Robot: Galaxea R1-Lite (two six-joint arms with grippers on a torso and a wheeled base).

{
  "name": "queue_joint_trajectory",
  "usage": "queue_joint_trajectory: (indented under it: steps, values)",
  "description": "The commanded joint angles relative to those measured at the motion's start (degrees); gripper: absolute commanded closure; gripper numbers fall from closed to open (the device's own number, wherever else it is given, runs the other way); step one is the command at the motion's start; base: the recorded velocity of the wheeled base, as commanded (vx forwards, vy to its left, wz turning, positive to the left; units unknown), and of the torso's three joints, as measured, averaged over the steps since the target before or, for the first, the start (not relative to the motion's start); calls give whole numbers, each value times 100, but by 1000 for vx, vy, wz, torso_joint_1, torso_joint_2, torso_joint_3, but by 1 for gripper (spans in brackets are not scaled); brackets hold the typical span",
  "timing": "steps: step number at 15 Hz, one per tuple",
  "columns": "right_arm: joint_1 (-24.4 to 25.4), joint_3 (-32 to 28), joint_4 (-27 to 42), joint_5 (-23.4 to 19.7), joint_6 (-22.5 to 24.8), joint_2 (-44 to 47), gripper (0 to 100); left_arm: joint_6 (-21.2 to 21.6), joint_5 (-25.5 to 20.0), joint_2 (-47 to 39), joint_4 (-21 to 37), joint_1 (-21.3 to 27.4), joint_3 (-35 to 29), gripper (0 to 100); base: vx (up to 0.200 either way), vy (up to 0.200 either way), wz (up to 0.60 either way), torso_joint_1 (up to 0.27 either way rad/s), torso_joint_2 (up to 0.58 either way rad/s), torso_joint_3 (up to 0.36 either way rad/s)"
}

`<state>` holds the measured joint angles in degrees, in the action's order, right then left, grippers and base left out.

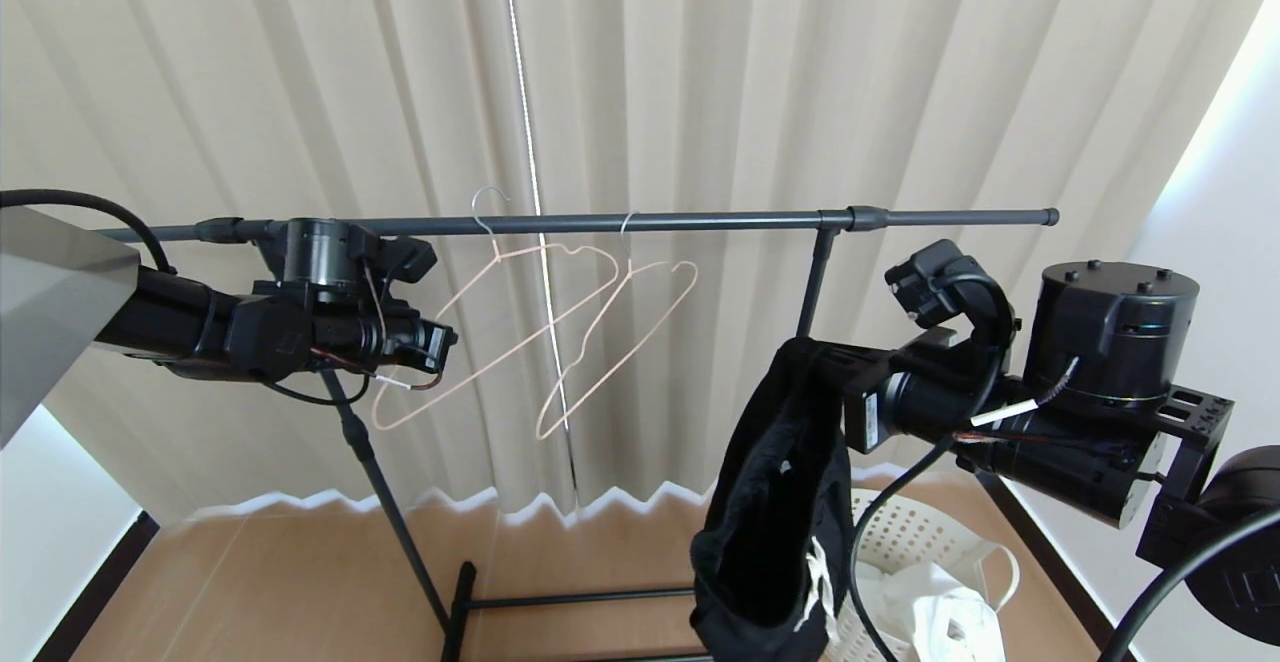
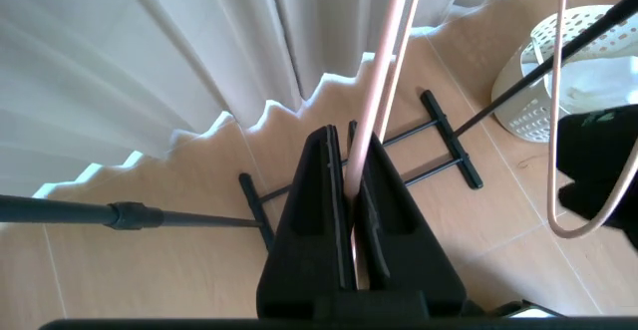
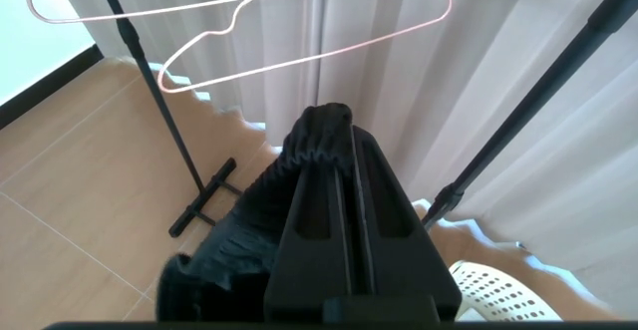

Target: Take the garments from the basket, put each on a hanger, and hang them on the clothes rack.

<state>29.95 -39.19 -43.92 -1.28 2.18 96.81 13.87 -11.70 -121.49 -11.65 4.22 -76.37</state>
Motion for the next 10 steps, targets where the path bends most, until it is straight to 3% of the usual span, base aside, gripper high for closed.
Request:
queue_joint_trajectory:
  steps: [1,8,10]
  values:
    - [2,-1,7,-4,2,-13,100,1,1,152,-4,18,79,100,0,0,0,0,0,0]
    - [2,-1,-2,-4,2,-39,100,10,10,776,-12,18,650,100,0,0,0,0,0,0]
    - [2,-1,-2,-4,2,-48,100,10,1,1259,-12,18,1125,100,0,0,0,0,0,0]
